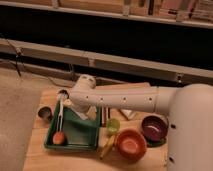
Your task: Place apple in table surface
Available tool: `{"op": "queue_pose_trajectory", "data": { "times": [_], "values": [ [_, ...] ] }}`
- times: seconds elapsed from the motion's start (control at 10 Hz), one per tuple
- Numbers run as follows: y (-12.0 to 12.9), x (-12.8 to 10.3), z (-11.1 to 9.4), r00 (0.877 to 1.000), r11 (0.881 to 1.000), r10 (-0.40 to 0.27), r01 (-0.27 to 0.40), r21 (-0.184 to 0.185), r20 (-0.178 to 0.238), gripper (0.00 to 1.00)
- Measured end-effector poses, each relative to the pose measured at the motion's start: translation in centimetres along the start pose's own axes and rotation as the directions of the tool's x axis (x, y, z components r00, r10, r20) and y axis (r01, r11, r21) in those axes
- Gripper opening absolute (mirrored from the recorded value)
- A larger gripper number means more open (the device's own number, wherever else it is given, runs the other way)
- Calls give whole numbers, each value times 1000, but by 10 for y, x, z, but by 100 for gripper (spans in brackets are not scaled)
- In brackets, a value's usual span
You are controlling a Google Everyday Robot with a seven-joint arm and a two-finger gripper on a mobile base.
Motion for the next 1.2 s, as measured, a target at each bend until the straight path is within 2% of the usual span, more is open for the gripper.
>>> {"op": "queue_pose_trajectory", "data": {
  "times": [0.3, 0.7, 0.9, 1.1, 1.2],
  "values": [
    [-1, 0, 1, 1000, 1000, 1, -1, -1, -1, 100],
    [-11, -25, 32, 999, 1000, 3, -3, 8, 45, 100],
    [-10, -27, 34, 998, 1000, 3, -4, 10, 55, 100],
    [-12, -37, 48, 995, 1000, -22, 21, 8, 99, 100],
    [-14, -42, 53, 994, 1000, -29, 29, 9, 108, 100]
  ]
}}
